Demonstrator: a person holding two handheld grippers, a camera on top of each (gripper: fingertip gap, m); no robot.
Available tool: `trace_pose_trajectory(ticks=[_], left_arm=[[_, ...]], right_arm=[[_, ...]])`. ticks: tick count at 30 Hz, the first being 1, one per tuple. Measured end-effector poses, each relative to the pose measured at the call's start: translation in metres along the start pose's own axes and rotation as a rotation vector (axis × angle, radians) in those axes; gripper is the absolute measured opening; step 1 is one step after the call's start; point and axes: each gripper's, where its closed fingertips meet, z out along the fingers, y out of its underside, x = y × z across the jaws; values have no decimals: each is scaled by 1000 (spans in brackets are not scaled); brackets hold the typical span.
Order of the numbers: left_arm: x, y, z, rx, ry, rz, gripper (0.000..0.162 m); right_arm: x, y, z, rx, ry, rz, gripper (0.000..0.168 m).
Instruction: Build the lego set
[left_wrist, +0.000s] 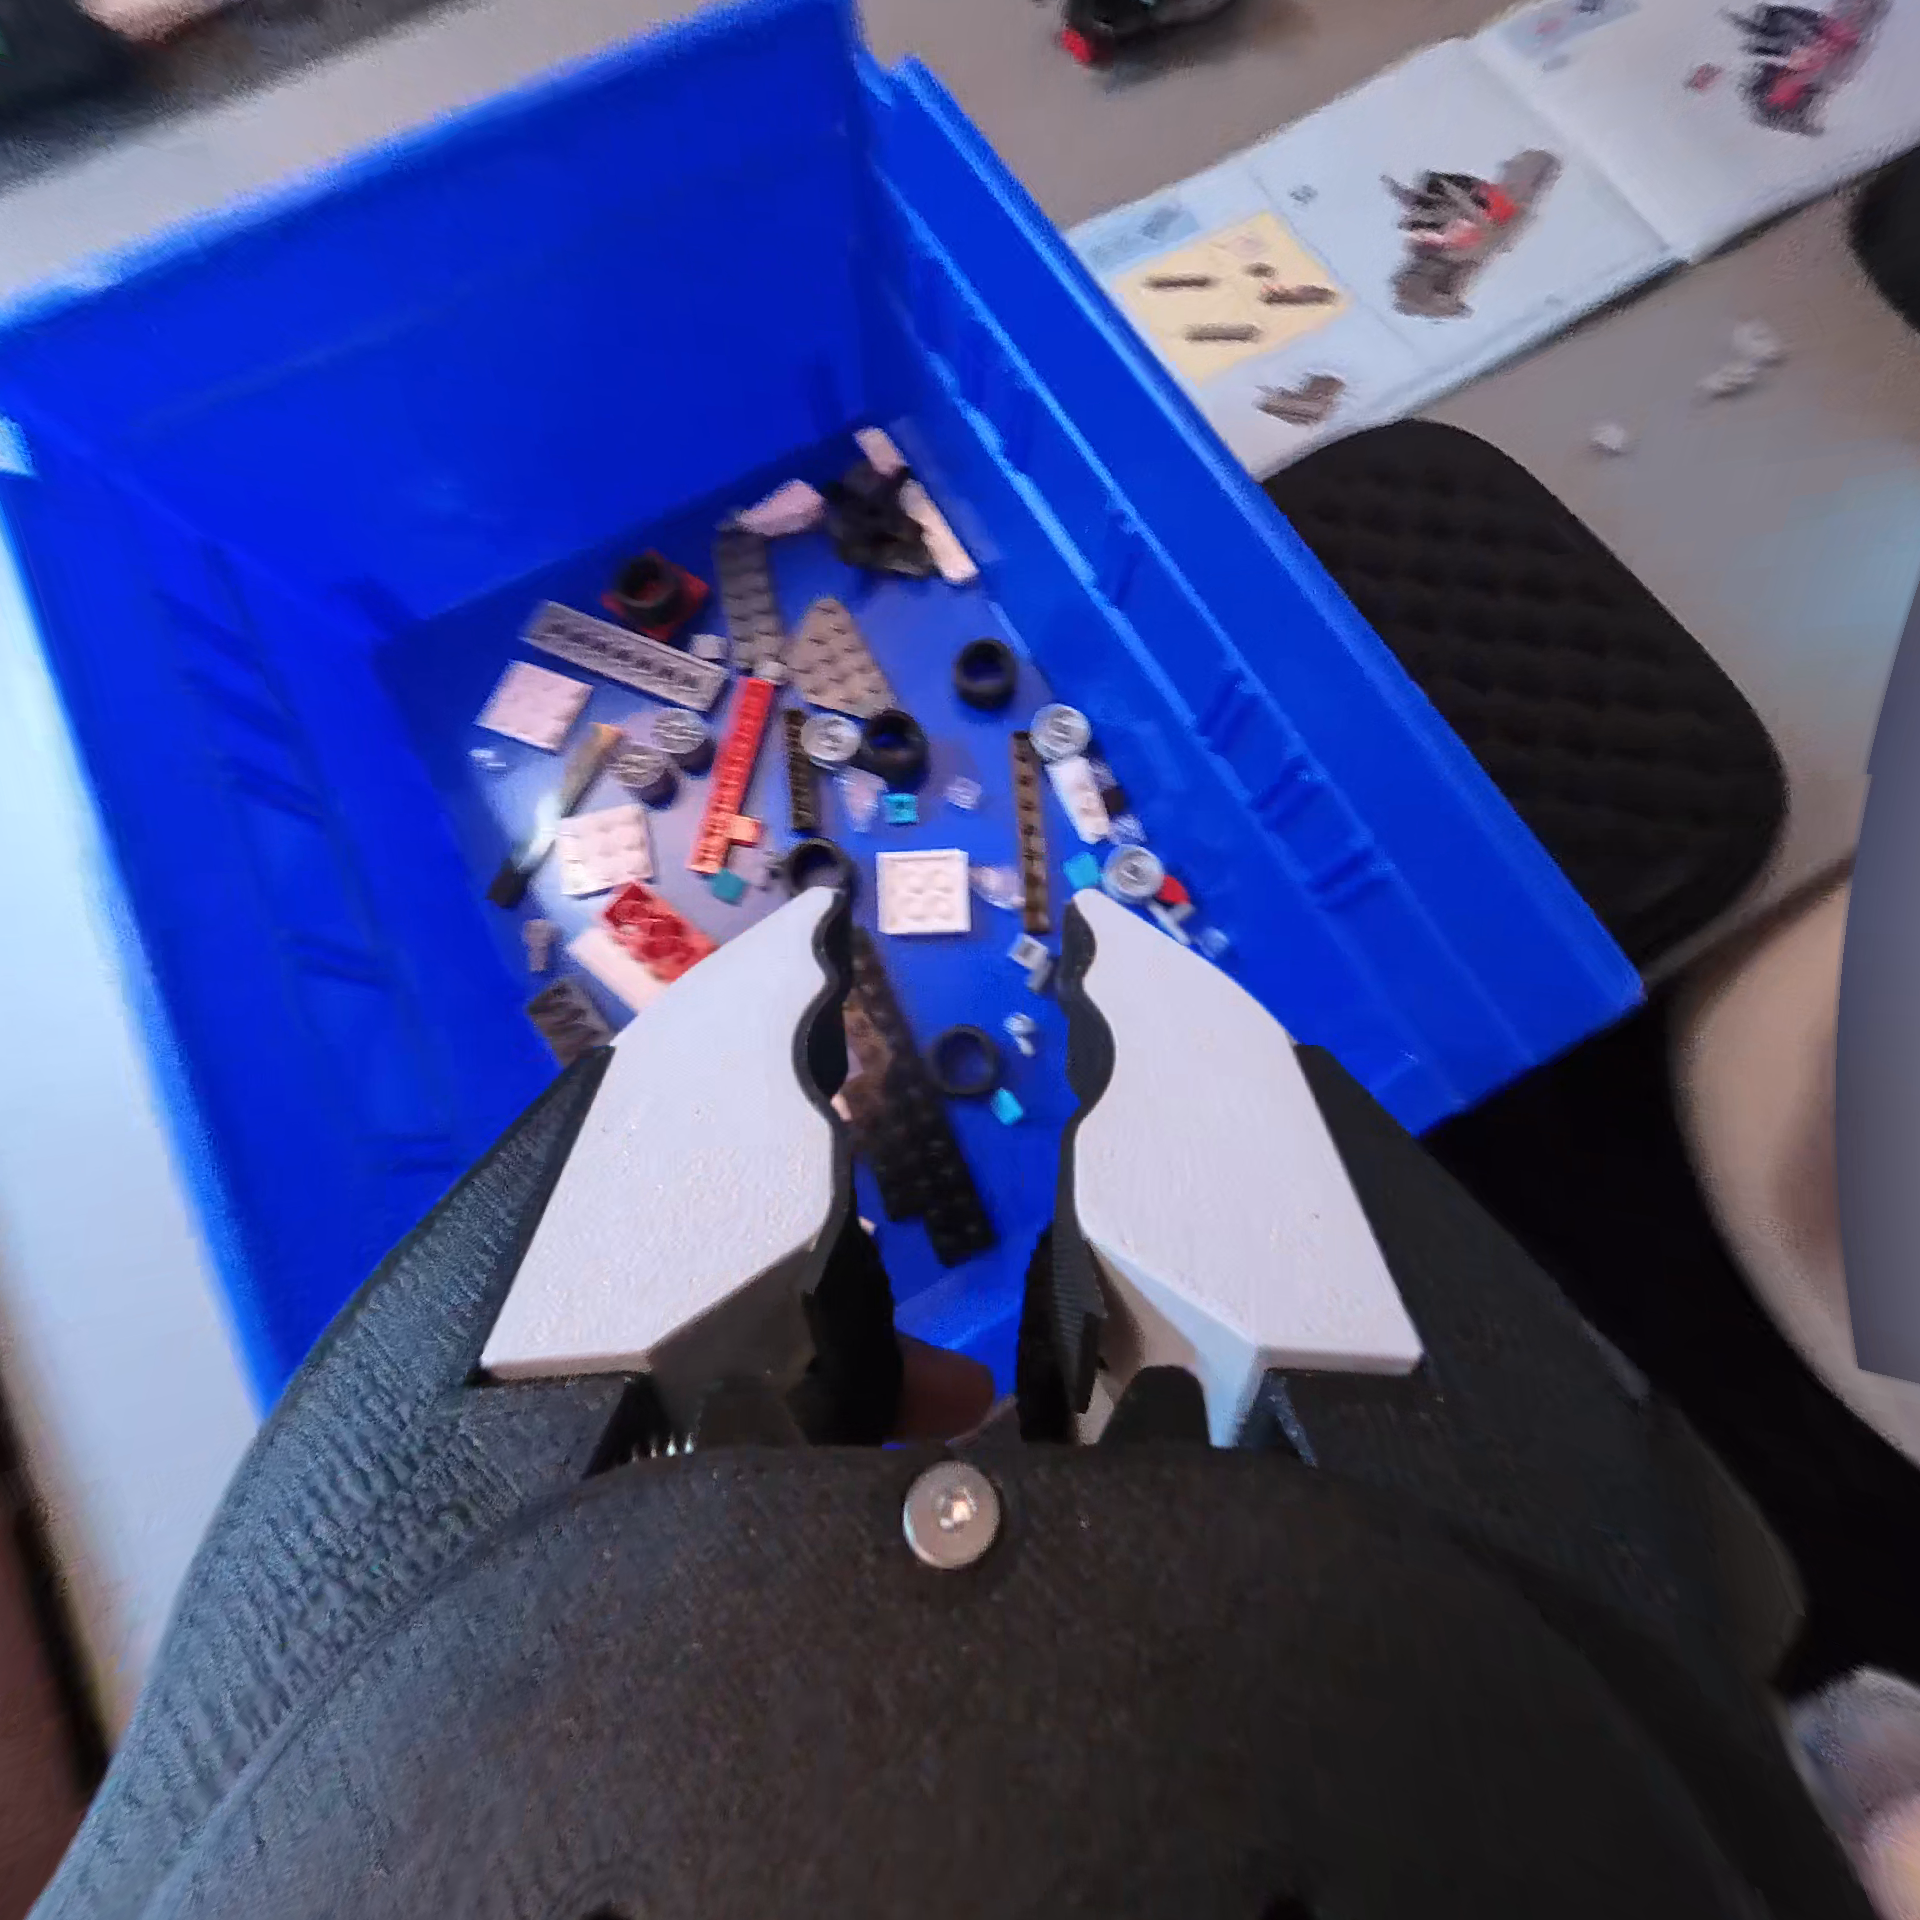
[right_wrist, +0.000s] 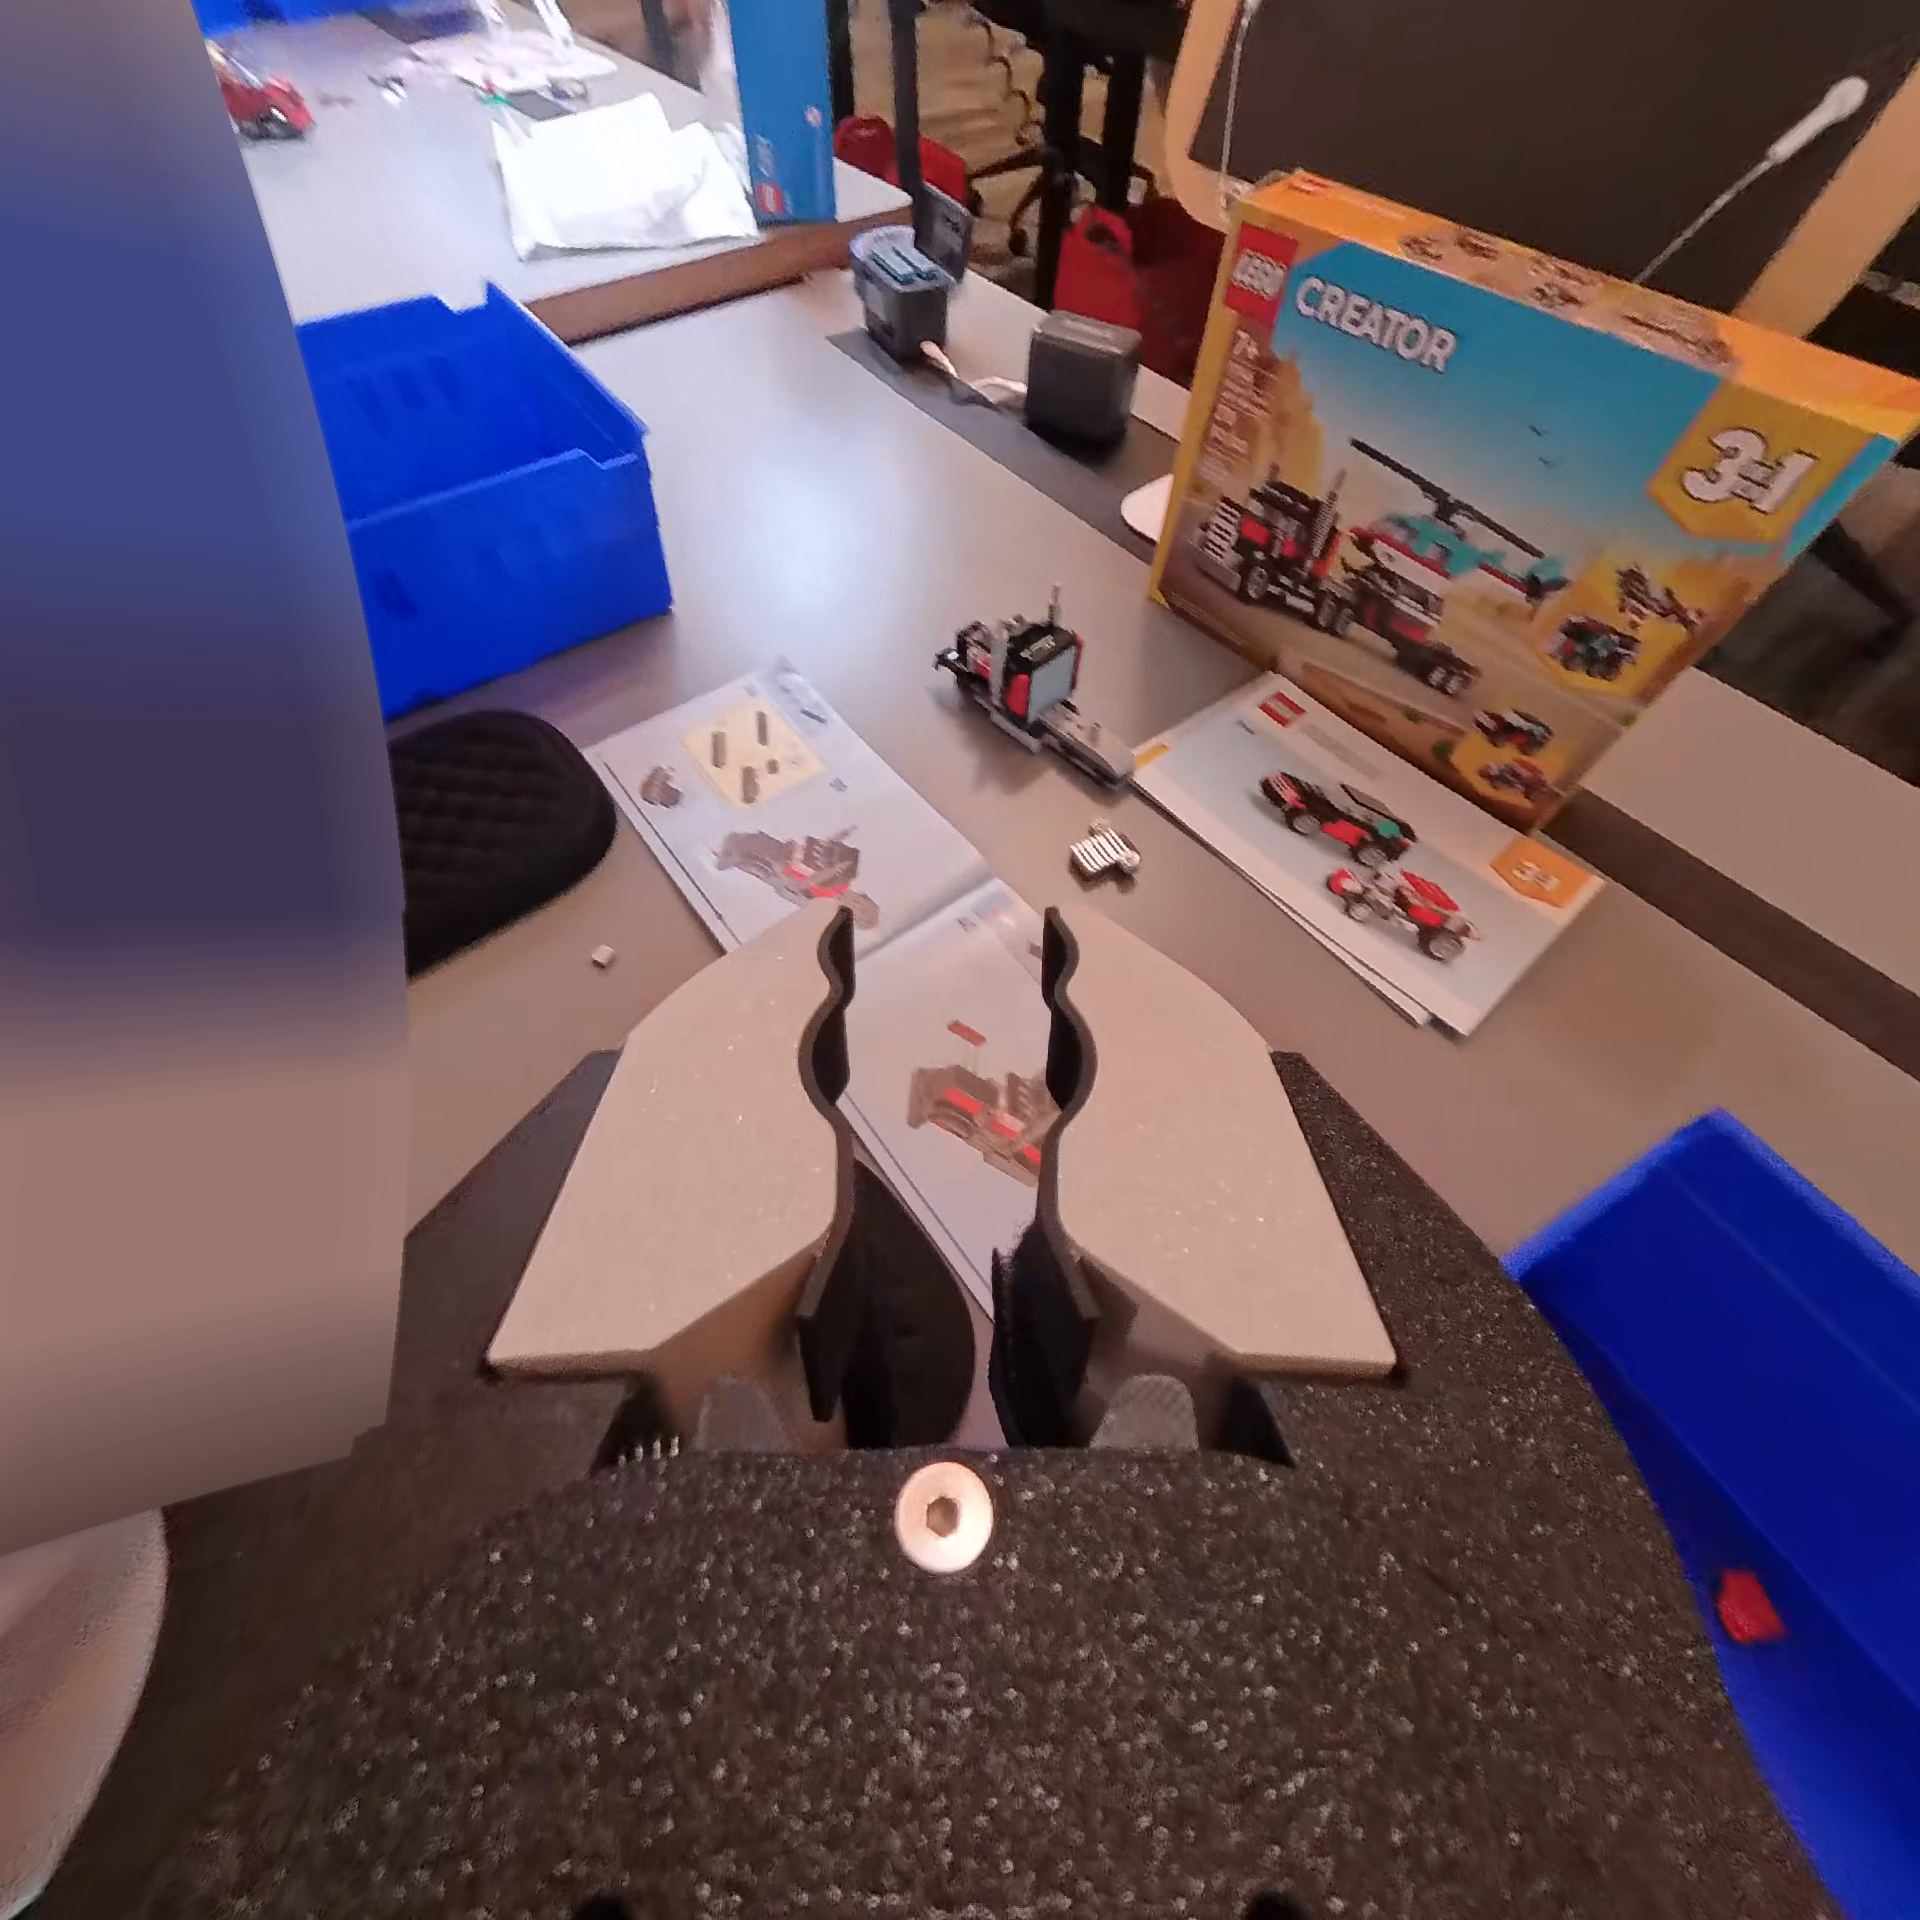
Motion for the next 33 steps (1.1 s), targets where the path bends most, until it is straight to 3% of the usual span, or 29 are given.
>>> trace_pose_trajectory(ticks=[3, 8, 14, 20, 26, 30, 33], left_arm=[[17, 17, 4, -46, 94, 41, 40], [24, 31, 2, -54, 120, 81, 40], [-15, 47, -23, -22, -128, -147, 41], [-24, 60, -42, 4, -212, -251, 43], [-16, 57, -34, -9, -138, -280, 59], [-11, 54, -22, -46, -101, -266, 84], [-8, 52, -15, -78, -85, -228, 87]], right_arm=[[-7, -8, 3, 21, -41, 15, 34], [-9, -10, 10, 0, -35, 8, 34], [-11, -10, 24, -25, -50, -9, 35], [-10, -11, 35, -21, -83, -8, 35], [-11, -9, 34, -14, -86, -14, 35], [-9, -5, 32, -10, -80, -4, 35], [-8, -5, 30, -3, -79, 0, 35]])
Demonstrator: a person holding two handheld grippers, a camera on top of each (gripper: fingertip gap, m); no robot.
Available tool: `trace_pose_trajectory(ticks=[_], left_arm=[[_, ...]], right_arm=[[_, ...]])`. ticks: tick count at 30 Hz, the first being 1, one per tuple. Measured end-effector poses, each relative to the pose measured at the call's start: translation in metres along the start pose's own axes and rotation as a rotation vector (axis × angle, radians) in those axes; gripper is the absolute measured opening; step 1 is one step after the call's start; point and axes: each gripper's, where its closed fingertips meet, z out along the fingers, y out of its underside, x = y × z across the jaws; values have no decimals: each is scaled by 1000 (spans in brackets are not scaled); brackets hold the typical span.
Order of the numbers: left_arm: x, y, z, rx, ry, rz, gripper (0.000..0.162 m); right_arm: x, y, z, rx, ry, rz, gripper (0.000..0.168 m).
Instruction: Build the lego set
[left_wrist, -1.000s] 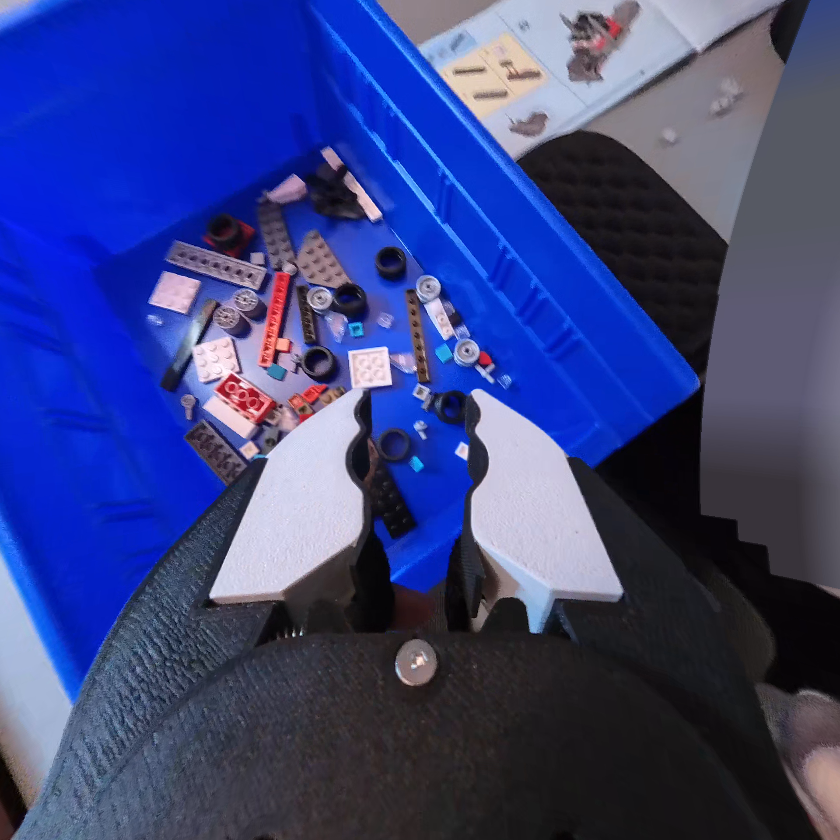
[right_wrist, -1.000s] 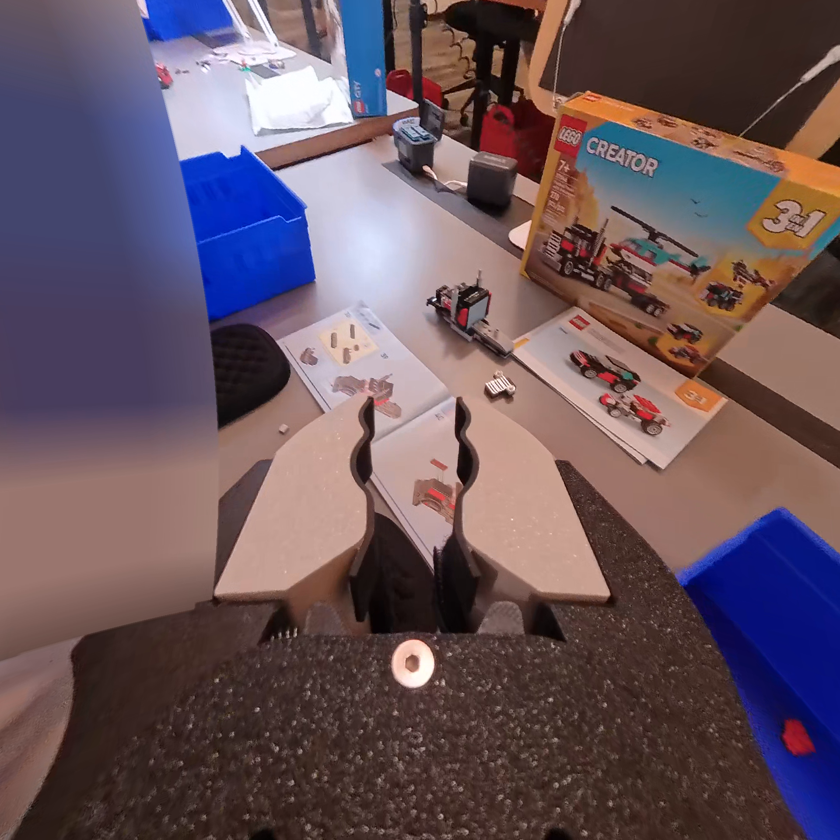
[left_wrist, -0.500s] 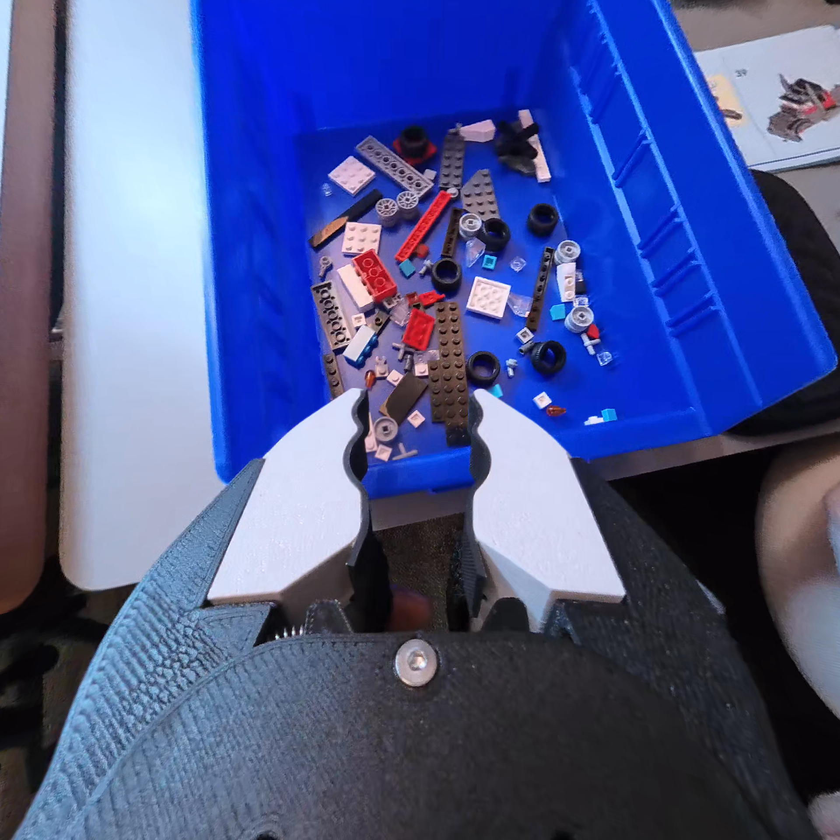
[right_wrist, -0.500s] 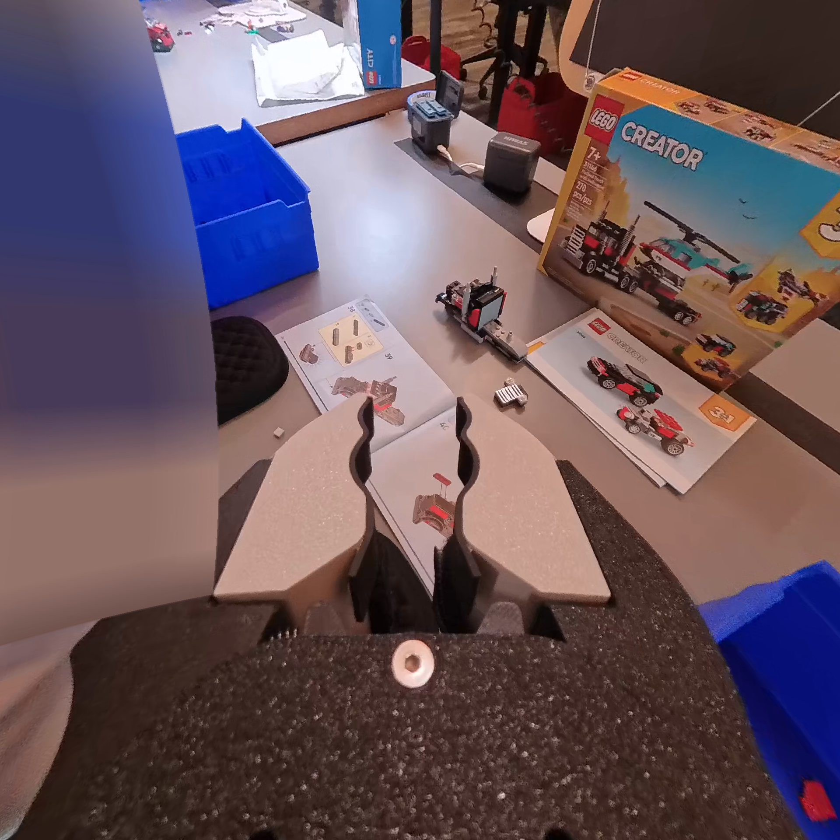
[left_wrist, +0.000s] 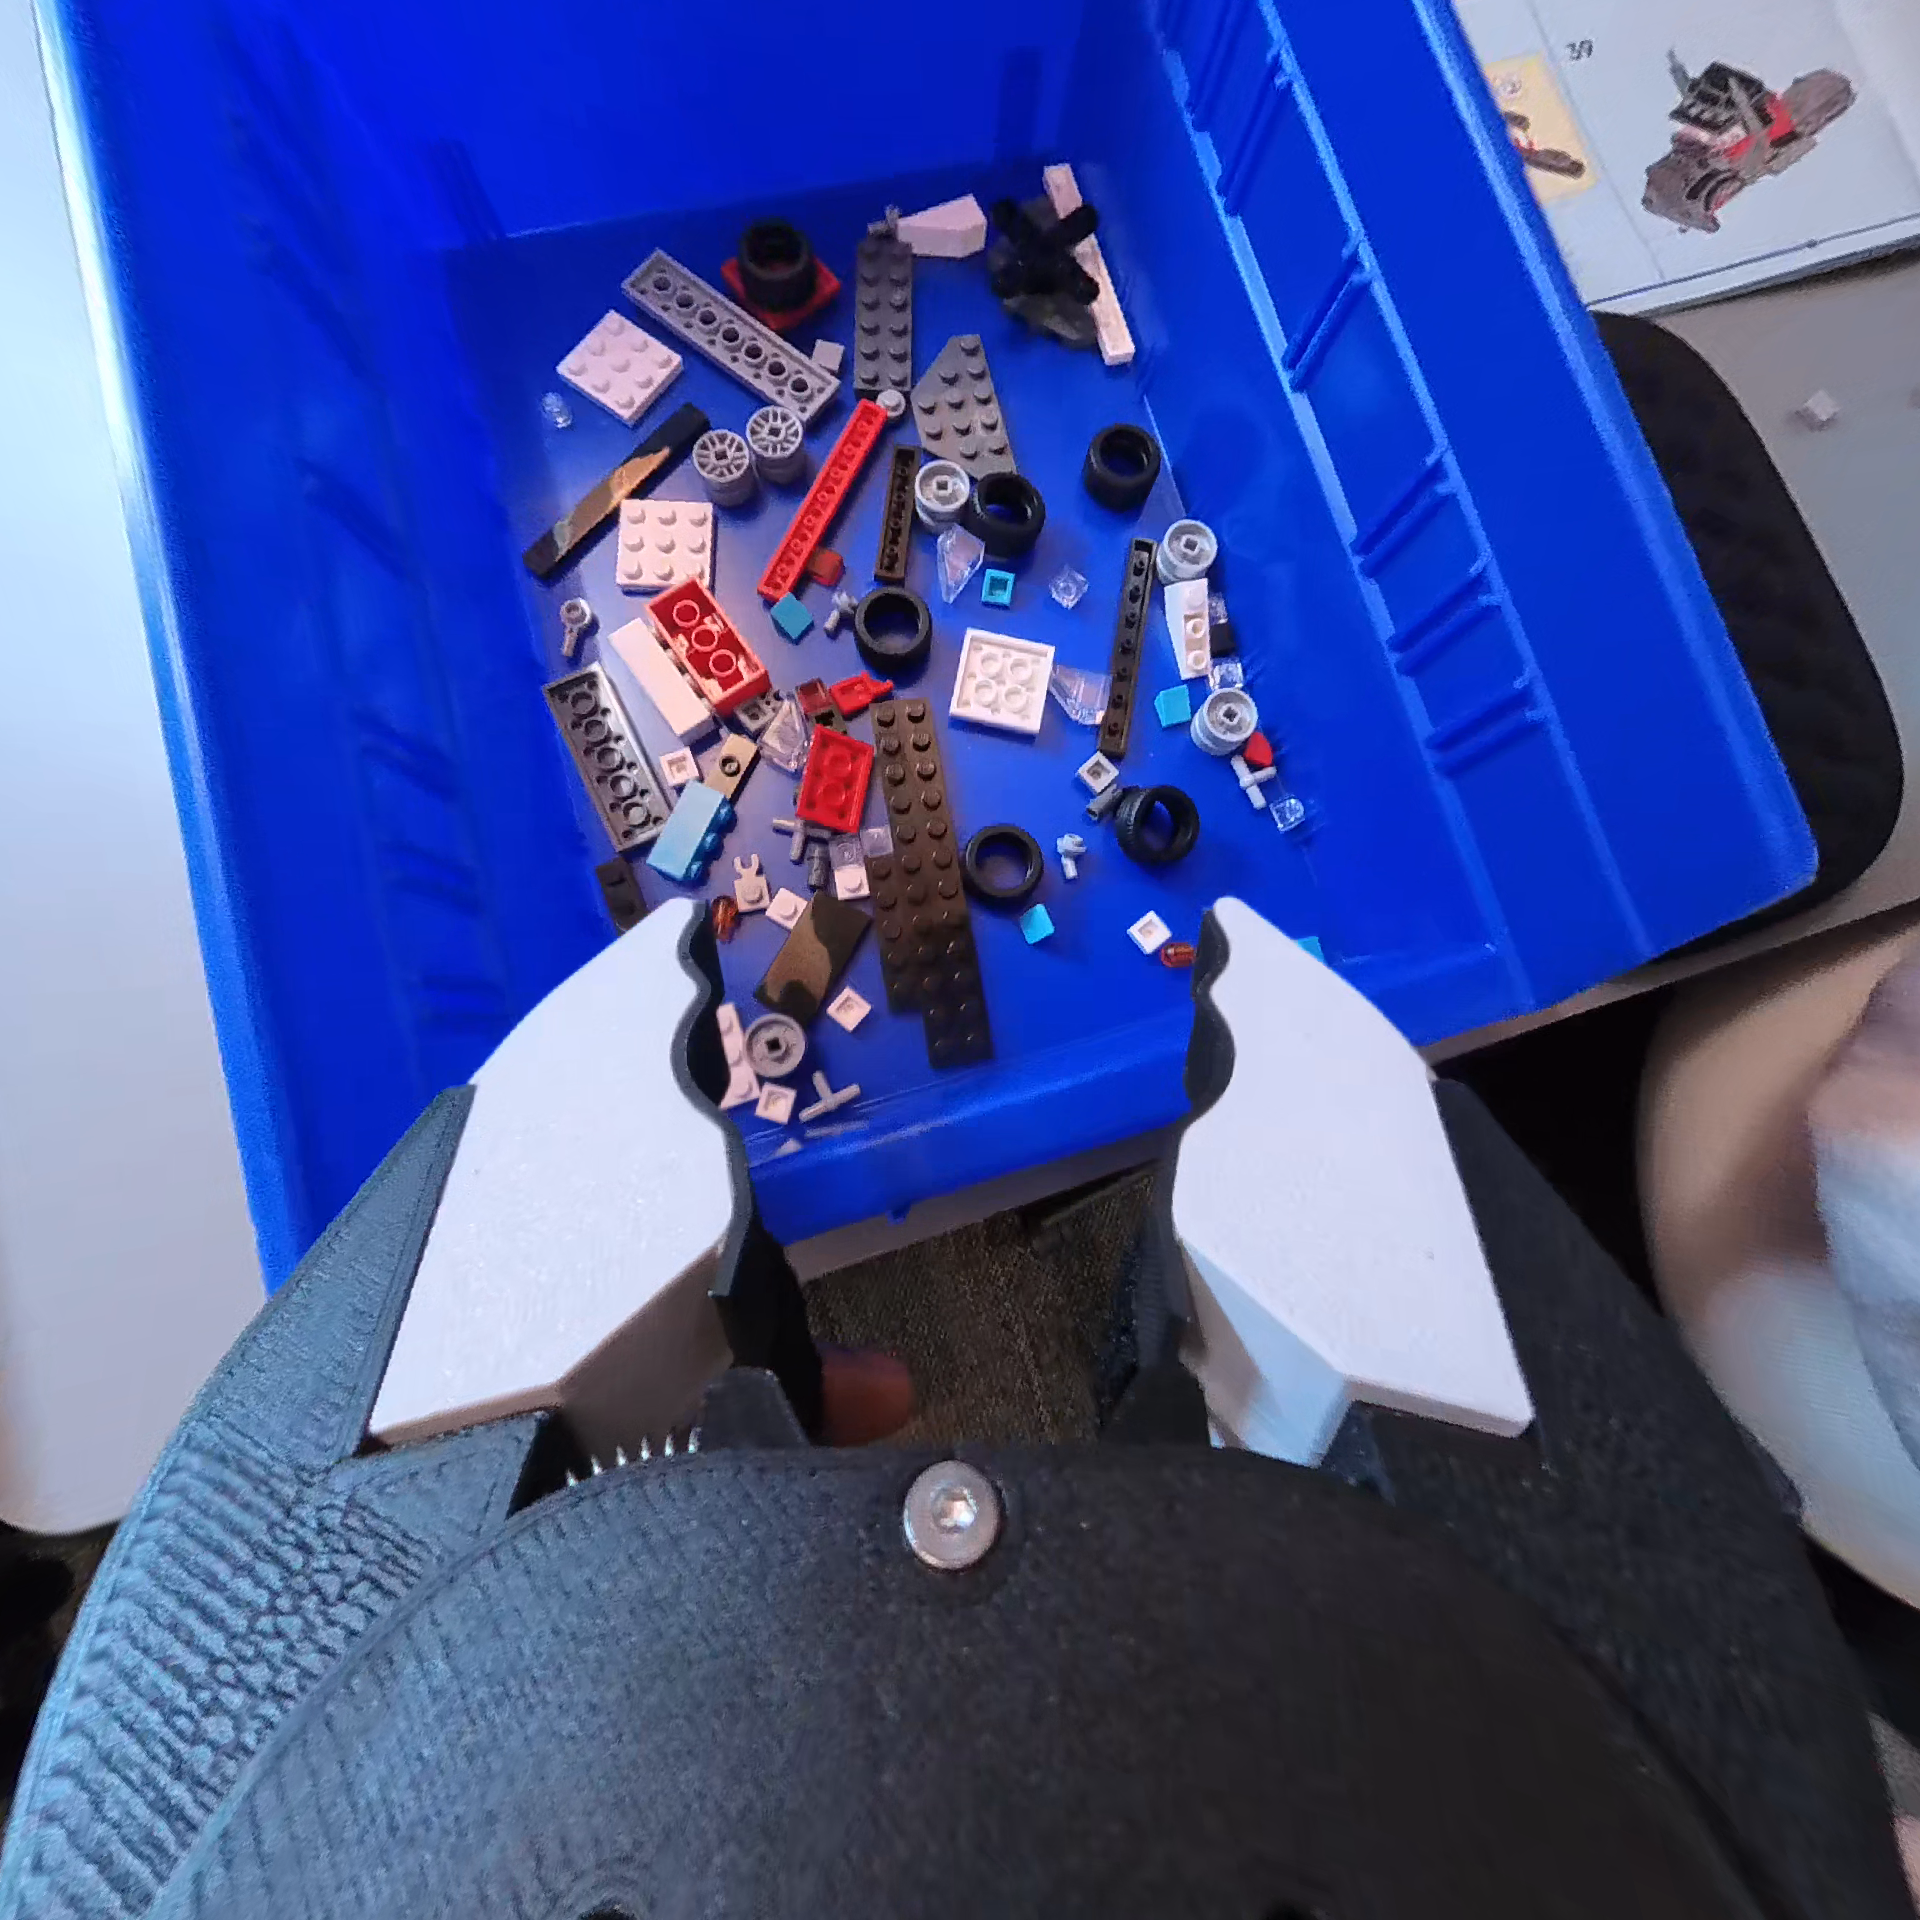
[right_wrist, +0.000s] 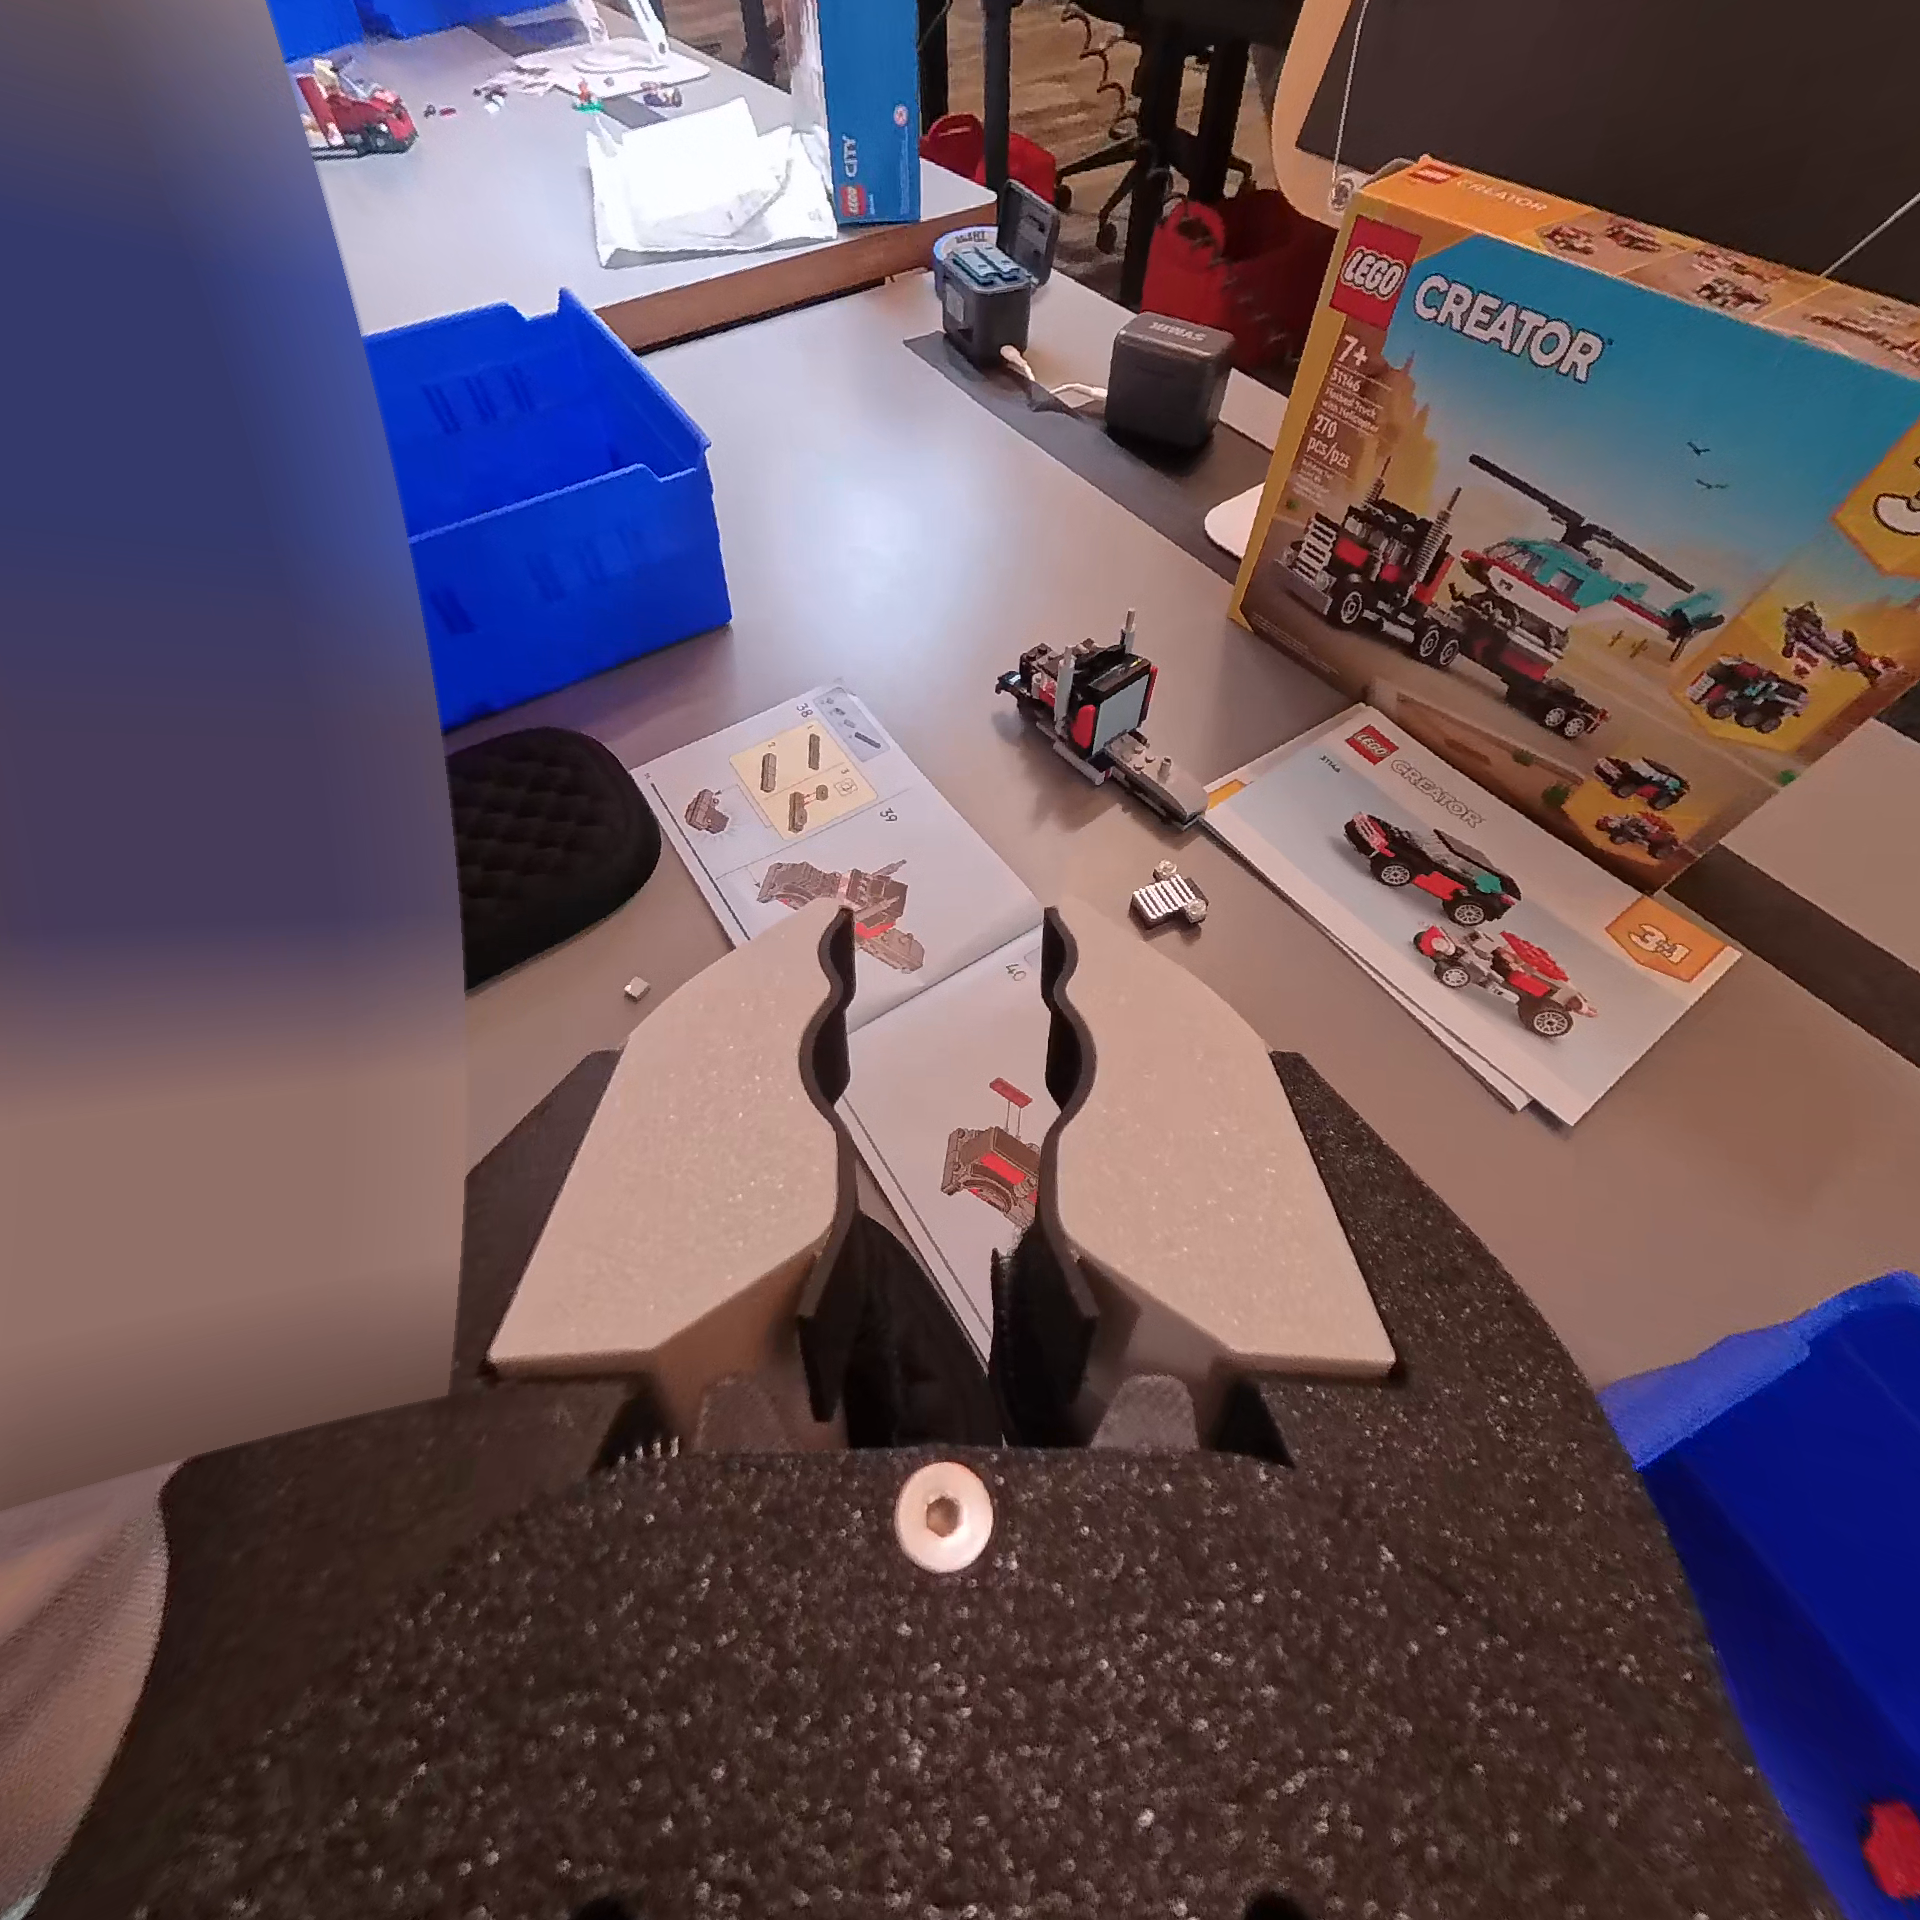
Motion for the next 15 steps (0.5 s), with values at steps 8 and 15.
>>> trace_pose_trajectory(ticks=[8, 15], left_arm=[[7, -15, 12, 7, 25, 30, 84], [1, -36, 54, -99, -23, 111, 74]], right_arm=[[2, 1, -10, 15, 22, 0, 35], [-1, -1, -11, 6, 23, -26, 35]])
